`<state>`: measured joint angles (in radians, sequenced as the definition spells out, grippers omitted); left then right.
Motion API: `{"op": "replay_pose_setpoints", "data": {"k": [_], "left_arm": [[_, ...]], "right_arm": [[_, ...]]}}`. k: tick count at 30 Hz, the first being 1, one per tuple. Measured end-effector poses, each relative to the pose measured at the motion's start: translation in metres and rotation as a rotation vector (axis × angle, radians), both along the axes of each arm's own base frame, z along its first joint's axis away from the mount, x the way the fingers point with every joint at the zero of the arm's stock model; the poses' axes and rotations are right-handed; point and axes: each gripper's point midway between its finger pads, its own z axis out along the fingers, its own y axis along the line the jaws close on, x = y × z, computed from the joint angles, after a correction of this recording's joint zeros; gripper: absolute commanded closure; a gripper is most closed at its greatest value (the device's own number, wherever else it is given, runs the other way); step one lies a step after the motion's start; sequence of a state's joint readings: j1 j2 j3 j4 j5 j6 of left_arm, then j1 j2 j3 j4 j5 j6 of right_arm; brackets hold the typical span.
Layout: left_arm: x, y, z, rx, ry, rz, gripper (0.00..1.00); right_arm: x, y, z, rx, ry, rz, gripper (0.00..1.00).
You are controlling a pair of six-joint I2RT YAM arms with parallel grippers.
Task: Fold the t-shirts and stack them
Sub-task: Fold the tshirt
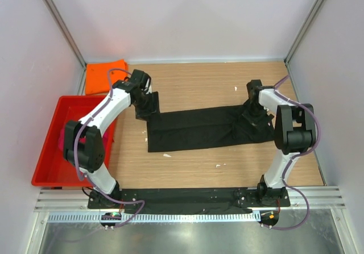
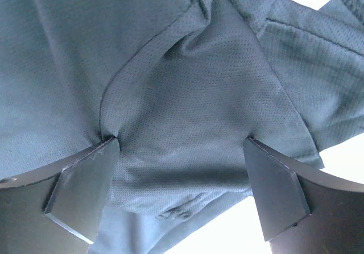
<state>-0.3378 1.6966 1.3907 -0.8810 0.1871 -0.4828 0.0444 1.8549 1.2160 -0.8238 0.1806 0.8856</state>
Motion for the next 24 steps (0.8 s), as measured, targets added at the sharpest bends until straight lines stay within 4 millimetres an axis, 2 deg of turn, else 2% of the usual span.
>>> {"op": "replay_pose_setpoints", "data": {"k": [3, 6, 11, 13, 16, 20, 24], "left_arm": [[-0.006, -0.009, 0.003, 0.027, -0.025, -0.051, 0.34], [-0.017, -0.026, 0.000, 0.047, -0.027, -0.118, 0.34], [-0.024, -0.059, 0.000, 0.078, -0.041, -0.236, 0.33], [-0.024, -0.070, -0.004, 0.102, -0.052, -0.280, 0.30], [-0.021, -0.075, -0.013, 0.156, -0.059, -0.319, 0.30], [-0.003, -0.072, -0.030, 0.255, -0.072, -0.349, 0.30], [0.015, -0.070, -0.054, 0.342, -0.054, -0.375, 0.29]], "right_arm": [[0.030, -0.001, 0.000, -0.027, -0.049, 0.097, 0.00], [0.080, 0.000, 0.002, -0.068, -0.118, 0.224, 0.00], [0.188, 0.021, 0.010, -0.157, -0.265, 0.437, 0.00], [0.219, 0.036, 0.013, -0.175, -0.318, 0.497, 0.00], [0.238, 0.058, 0.020, -0.177, -0.353, 0.553, 0.00], [0.241, 0.077, 0.050, -0.187, -0.377, 0.588, 0.00], [0.228, 0.072, 0.087, -0.229, -0.379, 0.584, 0.00]]}}
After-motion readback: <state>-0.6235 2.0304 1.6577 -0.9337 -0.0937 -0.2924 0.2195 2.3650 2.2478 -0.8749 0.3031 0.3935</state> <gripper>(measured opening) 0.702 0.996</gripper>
